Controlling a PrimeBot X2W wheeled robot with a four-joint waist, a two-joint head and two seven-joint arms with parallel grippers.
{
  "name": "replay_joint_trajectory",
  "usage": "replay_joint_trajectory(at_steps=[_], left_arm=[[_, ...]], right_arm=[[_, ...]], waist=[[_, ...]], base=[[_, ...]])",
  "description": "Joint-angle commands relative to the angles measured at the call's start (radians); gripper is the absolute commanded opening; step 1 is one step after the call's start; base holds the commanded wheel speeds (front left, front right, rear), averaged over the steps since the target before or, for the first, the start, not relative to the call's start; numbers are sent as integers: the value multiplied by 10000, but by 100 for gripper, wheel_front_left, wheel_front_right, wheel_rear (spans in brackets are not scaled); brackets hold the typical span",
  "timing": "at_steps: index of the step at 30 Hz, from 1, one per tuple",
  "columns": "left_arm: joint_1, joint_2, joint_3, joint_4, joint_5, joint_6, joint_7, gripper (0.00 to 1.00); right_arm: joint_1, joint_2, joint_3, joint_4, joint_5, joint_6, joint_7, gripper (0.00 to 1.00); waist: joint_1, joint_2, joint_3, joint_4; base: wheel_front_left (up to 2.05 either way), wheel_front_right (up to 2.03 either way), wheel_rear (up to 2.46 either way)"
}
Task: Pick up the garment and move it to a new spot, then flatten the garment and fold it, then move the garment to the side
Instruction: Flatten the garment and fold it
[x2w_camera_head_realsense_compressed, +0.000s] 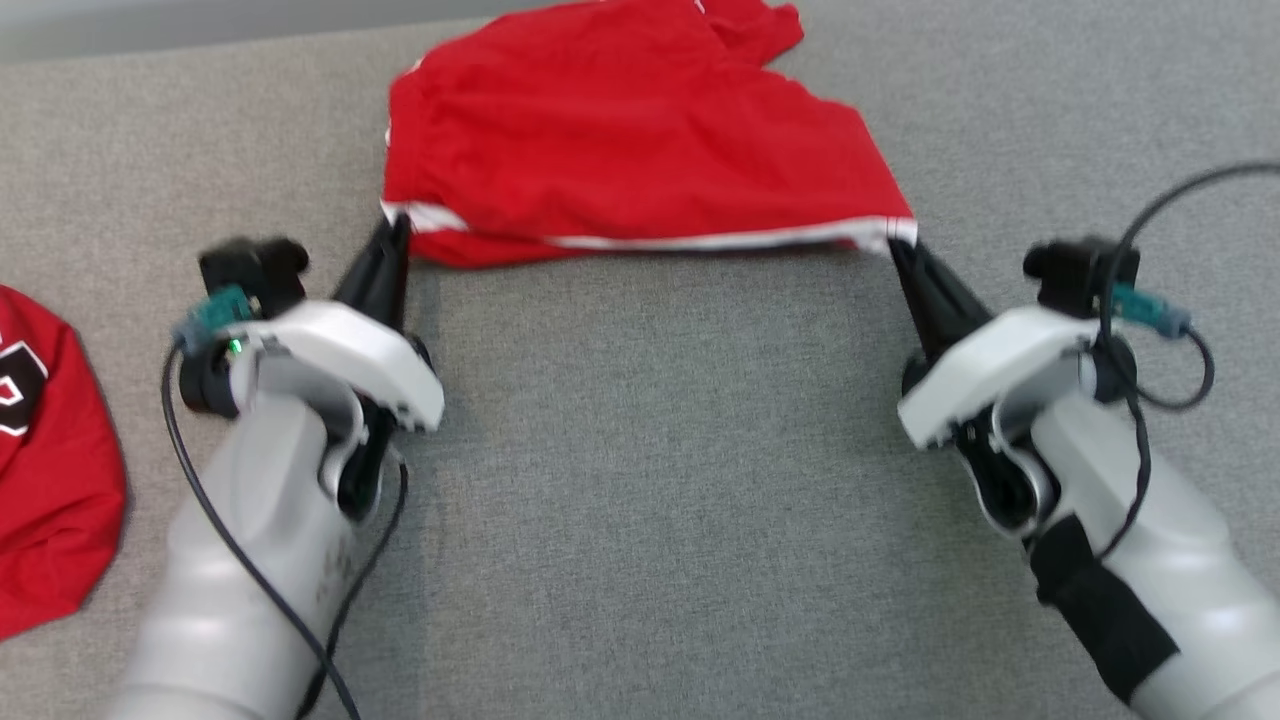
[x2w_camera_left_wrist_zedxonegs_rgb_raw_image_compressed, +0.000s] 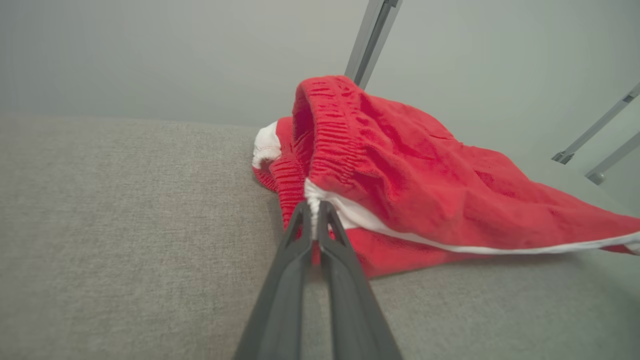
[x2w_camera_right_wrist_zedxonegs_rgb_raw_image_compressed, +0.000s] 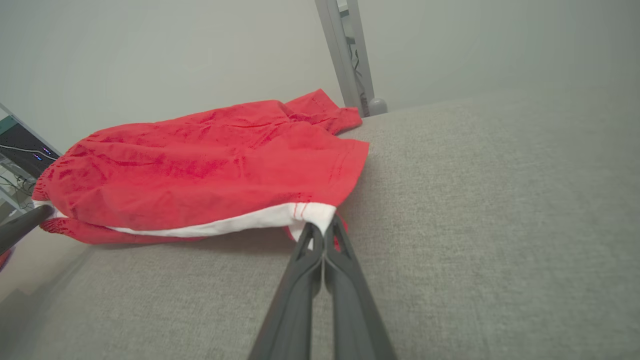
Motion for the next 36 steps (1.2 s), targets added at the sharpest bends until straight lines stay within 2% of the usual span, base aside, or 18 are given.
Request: replay_joint_trajectory(at_steps=[1, 5, 10, 14, 18, 24, 28, 32, 36], left_arm=[[950, 153, 95, -600, 185, -10, -25, 0], [2133, 337, 197, -1537, 406, 6, -29, 0], [4192, 719, 334, -3096, 627, 352, -29, 0], [5686, 992, 358, -4541, 647, 899, 113, 0], [7131, 1249, 327, -6327, 605, 1602, 714, 0], [9154, 1795, 139, -9071, 788, 2606, 1809, 0], [10077, 2169, 135, -10454, 861, 3101, 2414, 0], [10534, 2327, 71, -11331, 876, 3422, 2863, 0], [10660, 2356, 34, -11683, 831, 3517, 3058, 0]], right_arm=[[733, -305, 90, -418, -37, 2, -64, 0], [1805, -607, -5, -1155, -195, 2, -51, 0], [3567, -905, -324, -2372, -546, 2, -56, 0], [4873, -1101, -827, -3105, -824, 2, -55, 0], [6238, -1112, -1486, -4016, -1190, 1, 326, 0], [8151, -704, -2501, -5794, -1963, 2, 1570, 0], [9253, -420, -3161, -7020, -2600, 2, 2558, 0], [9976, -63, -3878, -8168, -3083, 2, 3233, 0], [10118, 177, -4444, -8860, -3464, 4, 3567, 0]], waist=[[0, 0, -386, -9], [0, 0, -732, 0], [0, 0, -1324, -106], [0, 0, -1761, -121], [0, 0, -2135, -97], [0, 0, -2502, -142], [0, 0, -2605, -148], [0, 0, -2602, -149], [0, 0, -2556, -153]], base=[[0, 0, 0], [0, 0, 0], [0, 0, 0], [0, 0, 0], [0, 0, 0], [0, 0, 0], [0, 0, 0], [0, 0, 0], [0, 0, 0]])
